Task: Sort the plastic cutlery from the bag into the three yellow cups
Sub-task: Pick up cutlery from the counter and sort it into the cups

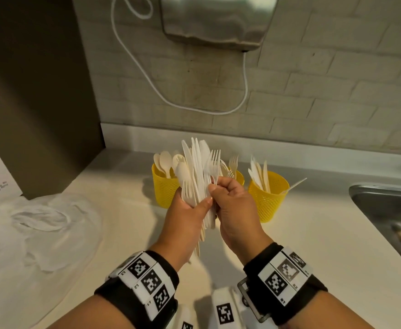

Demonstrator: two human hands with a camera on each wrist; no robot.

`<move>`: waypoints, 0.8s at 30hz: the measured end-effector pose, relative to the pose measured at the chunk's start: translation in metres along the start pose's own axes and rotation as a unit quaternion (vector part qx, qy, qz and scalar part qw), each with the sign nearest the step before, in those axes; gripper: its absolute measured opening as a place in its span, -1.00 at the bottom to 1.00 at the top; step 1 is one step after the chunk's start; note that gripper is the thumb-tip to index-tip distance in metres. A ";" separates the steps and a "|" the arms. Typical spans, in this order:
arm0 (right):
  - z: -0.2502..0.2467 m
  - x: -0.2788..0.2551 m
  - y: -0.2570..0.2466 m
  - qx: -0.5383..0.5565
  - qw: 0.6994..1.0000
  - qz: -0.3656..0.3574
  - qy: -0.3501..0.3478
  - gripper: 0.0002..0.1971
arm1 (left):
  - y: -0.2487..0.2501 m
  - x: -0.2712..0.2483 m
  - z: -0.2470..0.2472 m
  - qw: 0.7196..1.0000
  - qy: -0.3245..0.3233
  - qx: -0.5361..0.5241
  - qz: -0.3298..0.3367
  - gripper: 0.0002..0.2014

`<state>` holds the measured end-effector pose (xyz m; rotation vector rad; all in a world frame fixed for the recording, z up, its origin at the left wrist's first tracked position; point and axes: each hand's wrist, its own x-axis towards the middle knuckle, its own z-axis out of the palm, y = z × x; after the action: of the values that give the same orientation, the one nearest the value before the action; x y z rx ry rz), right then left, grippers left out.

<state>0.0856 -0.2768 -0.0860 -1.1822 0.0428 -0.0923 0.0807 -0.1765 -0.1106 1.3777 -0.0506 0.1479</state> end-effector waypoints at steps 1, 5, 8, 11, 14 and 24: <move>0.000 0.000 0.001 -0.018 1.000 -0.008 0.005 -0.90 | -0.001 0.000 0.001 1.000 0.004 0.007 0.001 -0.57; 0.005 -0.001 0.005 -0.099 0.992 -0.065 0.052 -0.90 | 0.000 0.000 0.002 0.999 0.024 0.047 0.011 -0.63; 0.007 -0.004 0.000 -0.113 0.986 -0.107 0.063 -0.84 | 0.002 0.002 0.000 0.999 0.031 0.041 0.004 -0.68; 0.008 -0.007 -0.002 -0.230 0.963 -0.142 0.001 -0.89 | 0.011 0.001 0.004 0.998 0.035 -0.045 -0.017 -0.81; 0.011 -0.009 0.003 -0.359 0.924 -0.128 -0.038 -0.90 | 0.014 0.009 0.008 0.981 0.044 -0.184 -0.049 -0.71; 0.019 -0.014 0.001 -0.375 0.906 -0.171 -0.098 -0.83 | 0.020 0.010 0.009 0.940 0.059 -0.324 -0.090 -0.61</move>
<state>0.0730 -0.2575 -0.0798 -1.9607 -0.3376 -0.2827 0.0879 -0.1807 -0.0883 0.7065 0.1197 0.0495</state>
